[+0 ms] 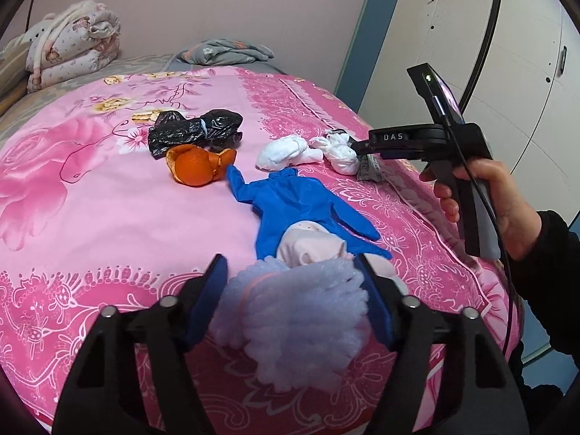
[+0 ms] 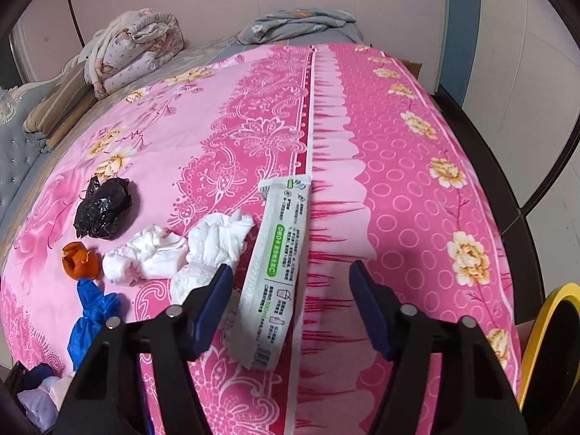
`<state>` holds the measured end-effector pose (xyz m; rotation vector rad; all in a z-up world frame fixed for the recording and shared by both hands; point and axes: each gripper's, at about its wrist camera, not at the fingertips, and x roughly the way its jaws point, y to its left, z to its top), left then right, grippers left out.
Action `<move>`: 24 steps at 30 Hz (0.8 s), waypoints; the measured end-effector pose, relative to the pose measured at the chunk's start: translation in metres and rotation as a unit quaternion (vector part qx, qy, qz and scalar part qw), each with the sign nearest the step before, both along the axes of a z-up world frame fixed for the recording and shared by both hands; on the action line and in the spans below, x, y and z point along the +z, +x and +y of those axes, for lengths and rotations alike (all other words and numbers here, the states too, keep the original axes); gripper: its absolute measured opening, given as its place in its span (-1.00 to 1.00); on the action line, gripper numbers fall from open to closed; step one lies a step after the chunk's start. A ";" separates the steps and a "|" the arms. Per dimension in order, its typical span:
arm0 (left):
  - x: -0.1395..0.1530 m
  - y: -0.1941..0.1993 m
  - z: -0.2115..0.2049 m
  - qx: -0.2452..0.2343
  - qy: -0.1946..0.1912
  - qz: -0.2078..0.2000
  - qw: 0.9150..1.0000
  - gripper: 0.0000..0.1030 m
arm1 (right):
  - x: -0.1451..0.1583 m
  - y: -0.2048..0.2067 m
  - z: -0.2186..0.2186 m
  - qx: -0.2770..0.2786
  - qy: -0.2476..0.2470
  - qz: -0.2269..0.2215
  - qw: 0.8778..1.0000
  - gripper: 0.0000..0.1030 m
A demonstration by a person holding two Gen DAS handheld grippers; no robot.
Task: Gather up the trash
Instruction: 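Grasp the lavender bubble wrap with the left tool while the right tool grasps the white-green tube box, then carry the bubble wrap with the left tool while the right tool carries the tube box over the bin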
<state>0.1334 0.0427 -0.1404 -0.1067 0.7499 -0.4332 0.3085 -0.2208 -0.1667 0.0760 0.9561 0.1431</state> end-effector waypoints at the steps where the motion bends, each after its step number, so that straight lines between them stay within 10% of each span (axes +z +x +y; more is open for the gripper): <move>1: -0.001 0.000 0.001 0.000 -0.003 0.001 1.000 0.21 | -0.002 0.001 0.000 0.001 0.001 0.004 1.000 0.10; 11: 0.002 0.001 0.009 0.007 -0.026 0.001 1.000 0.04 | -0.004 0.000 0.002 0.019 0.022 0.011 1.000 -0.39; 24: 0.019 -0.010 0.016 0.016 -0.031 -0.014 0.999 -0.06 | 0.021 -0.024 -0.002 0.023 0.016 -0.036 0.999 -0.45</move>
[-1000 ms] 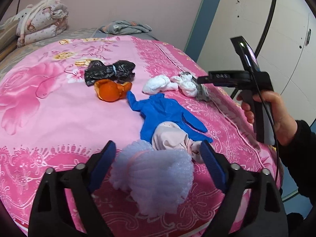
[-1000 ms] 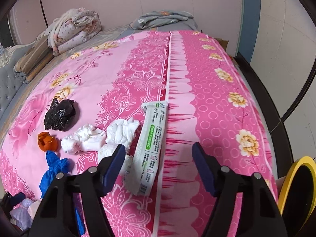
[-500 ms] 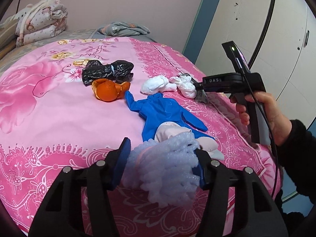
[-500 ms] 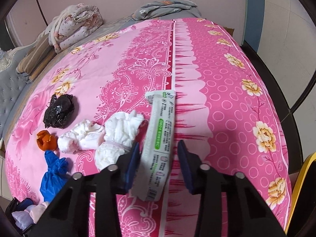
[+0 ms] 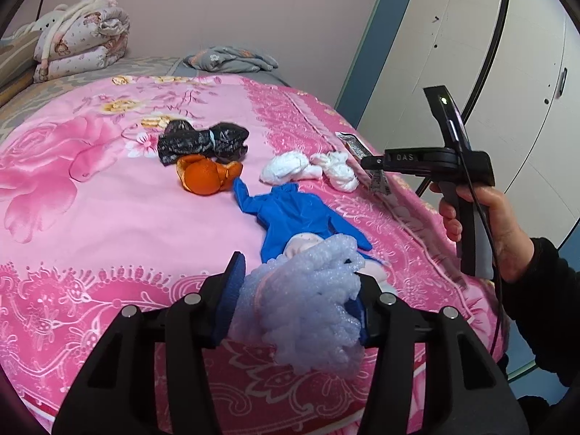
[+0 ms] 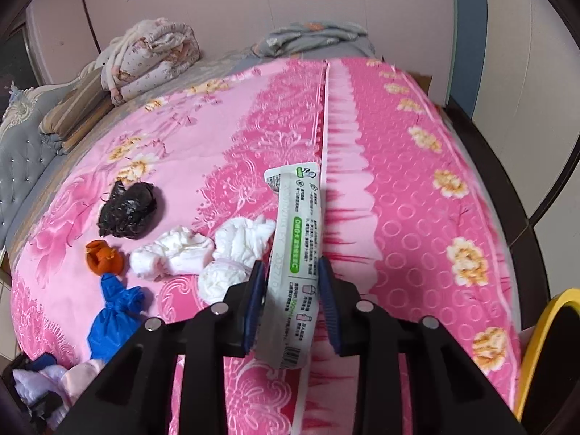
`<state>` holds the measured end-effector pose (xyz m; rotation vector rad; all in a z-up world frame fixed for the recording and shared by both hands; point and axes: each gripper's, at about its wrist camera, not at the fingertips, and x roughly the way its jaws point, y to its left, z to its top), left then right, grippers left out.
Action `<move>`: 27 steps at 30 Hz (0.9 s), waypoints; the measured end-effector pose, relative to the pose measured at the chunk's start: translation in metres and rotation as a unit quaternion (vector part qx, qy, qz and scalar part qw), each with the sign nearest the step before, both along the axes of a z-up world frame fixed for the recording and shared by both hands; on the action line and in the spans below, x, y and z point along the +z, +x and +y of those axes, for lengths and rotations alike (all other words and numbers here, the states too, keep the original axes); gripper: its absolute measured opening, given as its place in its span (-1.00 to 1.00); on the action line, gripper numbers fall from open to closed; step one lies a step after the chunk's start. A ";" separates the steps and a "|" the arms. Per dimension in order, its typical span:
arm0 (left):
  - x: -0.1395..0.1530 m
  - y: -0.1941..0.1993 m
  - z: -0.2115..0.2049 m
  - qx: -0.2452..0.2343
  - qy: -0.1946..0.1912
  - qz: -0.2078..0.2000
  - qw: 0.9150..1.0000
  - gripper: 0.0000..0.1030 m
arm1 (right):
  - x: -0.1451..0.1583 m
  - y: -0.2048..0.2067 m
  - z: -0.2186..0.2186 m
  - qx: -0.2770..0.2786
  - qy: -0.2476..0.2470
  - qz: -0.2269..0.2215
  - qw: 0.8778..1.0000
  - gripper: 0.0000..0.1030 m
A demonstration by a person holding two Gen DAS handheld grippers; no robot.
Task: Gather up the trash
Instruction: 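Carry the bubble wrap with the left tool while the right tool carries the tube box over the bin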
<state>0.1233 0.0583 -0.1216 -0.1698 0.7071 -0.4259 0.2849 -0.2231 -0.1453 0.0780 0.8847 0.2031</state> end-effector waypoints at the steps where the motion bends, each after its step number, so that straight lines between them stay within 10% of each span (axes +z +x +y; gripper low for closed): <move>1: 0.002 -0.001 0.000 0.002 0.000 -0.002 1.000 -0.06 | 0.005 -0.004 -0.001 0.001 0.001 -0.005 1.000 -0.45; 27: 0.110 -0.037 -0.050 0.043 0.052 -0.096 0.993 -0.06 | 0.124 -0.139 -0.074 -0.022 0.033 -0.091 0.995 -0.44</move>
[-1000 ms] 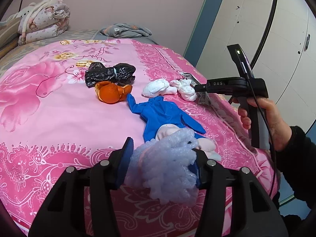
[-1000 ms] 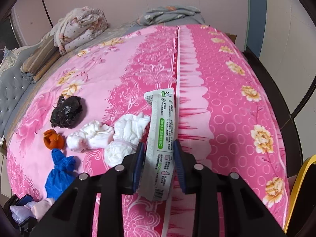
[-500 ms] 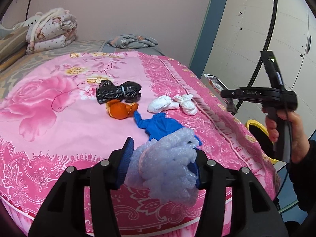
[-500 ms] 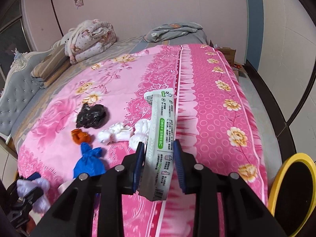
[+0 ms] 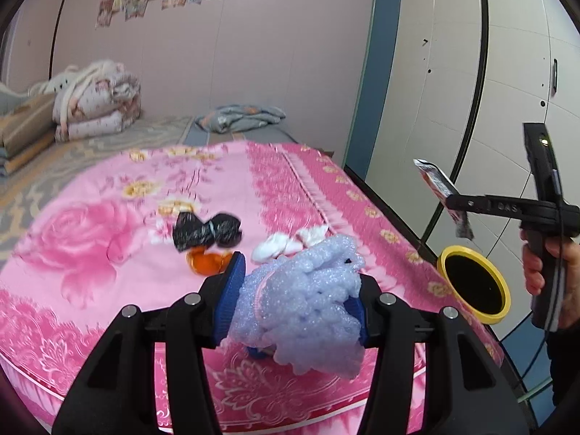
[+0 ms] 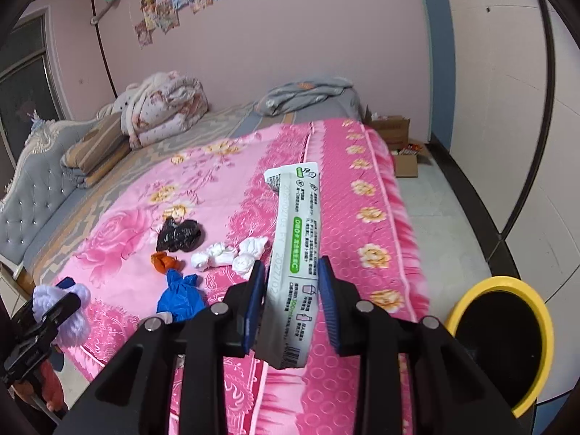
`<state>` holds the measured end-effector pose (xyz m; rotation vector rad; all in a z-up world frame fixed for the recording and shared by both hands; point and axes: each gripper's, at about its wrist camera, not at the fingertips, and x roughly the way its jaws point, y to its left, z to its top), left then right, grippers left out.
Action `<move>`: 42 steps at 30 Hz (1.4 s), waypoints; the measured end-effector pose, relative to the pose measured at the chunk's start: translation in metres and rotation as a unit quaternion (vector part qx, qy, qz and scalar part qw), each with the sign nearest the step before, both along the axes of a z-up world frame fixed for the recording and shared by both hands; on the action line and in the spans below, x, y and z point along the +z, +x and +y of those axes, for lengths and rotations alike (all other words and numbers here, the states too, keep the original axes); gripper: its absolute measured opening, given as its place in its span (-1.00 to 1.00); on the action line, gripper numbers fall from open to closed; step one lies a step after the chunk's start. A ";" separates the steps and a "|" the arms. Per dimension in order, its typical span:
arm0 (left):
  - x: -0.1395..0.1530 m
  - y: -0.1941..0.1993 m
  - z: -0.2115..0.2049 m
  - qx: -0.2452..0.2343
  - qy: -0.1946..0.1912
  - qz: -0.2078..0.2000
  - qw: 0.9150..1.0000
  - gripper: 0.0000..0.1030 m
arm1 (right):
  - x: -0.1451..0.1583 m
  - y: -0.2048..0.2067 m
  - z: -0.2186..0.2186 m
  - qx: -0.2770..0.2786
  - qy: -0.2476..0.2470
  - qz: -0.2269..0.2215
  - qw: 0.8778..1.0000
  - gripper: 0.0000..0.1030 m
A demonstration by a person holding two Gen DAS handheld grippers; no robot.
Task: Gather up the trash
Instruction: 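Carry the bubble wrap with the left tool while the right tool carries the tube box over the bin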
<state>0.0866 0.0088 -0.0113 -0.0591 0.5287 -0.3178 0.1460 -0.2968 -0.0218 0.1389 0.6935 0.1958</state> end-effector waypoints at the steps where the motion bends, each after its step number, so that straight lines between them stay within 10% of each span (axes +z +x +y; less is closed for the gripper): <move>1: 0.006 -0.001 -0.005 -0.003 -0.001 -0.005 1.000 -0.06 | 0.005 -0.005 -0.004 -0.002 0.001 -0.006 1.000 -0.44; 20: 0.082 0.004 -0.124 -0.069 -0.009 -0.043 0.997 -0.06 | 0.069 -0.071 -0.117 -0.098 0.010 -0.076 0.992 -0.44; 42: 0.081 0.049 -0.285 -0.173 0.007 -0.024 0.985 -0.05 | 0.036 -0.081 -0.244 -0.225 0.028 -0.054 0.973 -0.44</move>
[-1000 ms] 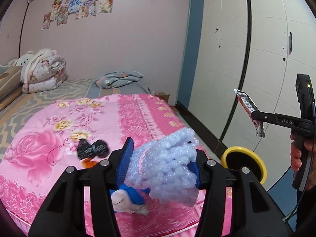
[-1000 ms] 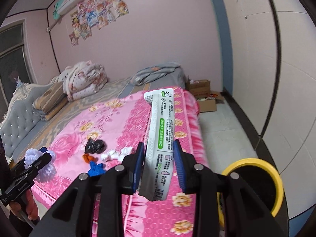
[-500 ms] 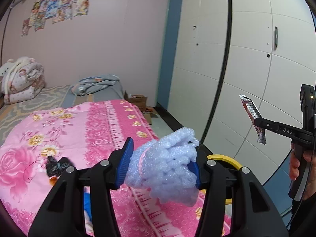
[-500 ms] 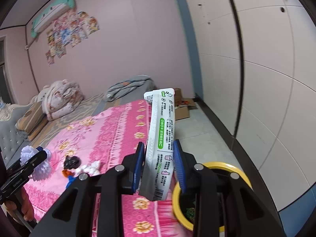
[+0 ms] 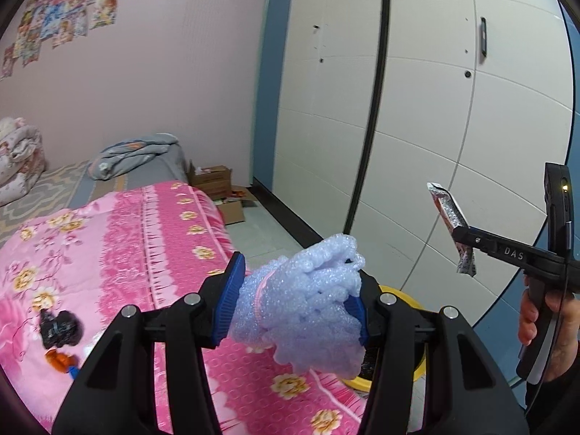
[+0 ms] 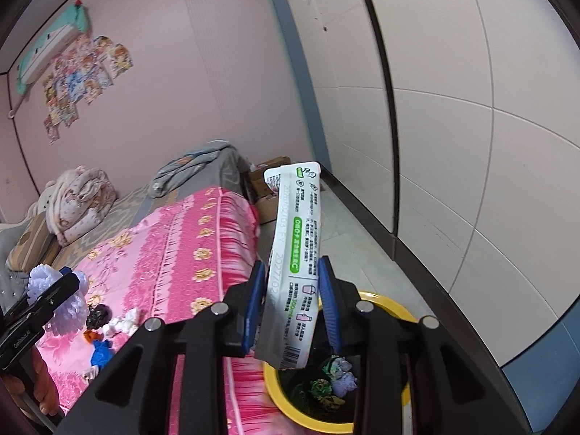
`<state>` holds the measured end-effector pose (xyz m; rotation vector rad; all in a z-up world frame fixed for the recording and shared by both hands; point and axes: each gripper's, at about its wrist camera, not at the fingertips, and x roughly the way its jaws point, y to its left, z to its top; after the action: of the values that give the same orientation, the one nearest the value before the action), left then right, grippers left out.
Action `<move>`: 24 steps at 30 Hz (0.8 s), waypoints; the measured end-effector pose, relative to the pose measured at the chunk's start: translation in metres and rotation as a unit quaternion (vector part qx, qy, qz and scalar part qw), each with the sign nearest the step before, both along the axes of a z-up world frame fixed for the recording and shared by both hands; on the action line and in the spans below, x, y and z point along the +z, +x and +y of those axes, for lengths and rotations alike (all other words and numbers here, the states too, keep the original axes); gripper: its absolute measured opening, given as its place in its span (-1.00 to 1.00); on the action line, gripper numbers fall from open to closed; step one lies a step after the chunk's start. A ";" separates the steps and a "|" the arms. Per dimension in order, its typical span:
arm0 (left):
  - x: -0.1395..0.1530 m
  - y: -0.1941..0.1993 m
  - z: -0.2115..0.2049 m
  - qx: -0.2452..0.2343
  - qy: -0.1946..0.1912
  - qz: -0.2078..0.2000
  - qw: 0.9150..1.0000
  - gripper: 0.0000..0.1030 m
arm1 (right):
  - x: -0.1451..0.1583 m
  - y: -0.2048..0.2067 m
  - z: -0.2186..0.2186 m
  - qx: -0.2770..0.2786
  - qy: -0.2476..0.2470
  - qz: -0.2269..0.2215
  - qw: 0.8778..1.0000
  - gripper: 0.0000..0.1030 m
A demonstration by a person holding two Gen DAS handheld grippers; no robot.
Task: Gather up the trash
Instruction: 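Carry the bubble wrap with the left tool while the right tool carries the tube box over the bin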
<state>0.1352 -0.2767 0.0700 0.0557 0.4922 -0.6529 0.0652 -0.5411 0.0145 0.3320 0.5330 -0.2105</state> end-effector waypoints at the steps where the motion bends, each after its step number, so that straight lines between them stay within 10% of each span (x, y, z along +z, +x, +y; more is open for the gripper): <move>1: -0.002 0.001 -0.007 -0.005 0.002 0.000 1.000 -0.05 | -0.003 0.000 -0.004 -0.004 0.001 0.002 1.000 -0.45; 24: -0.114 0.046 -0.132 -0.082 0.042 0.083 0.992 -0.04 | -0.104 0.031 -0.055 -0.044 0.050 0.082 0.994 -0.44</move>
<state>0.1816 -0.4084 -0.0438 0.1235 0.6813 -0.8016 0.0963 -0.5961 -0.0891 0.4392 0.6925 -0.2988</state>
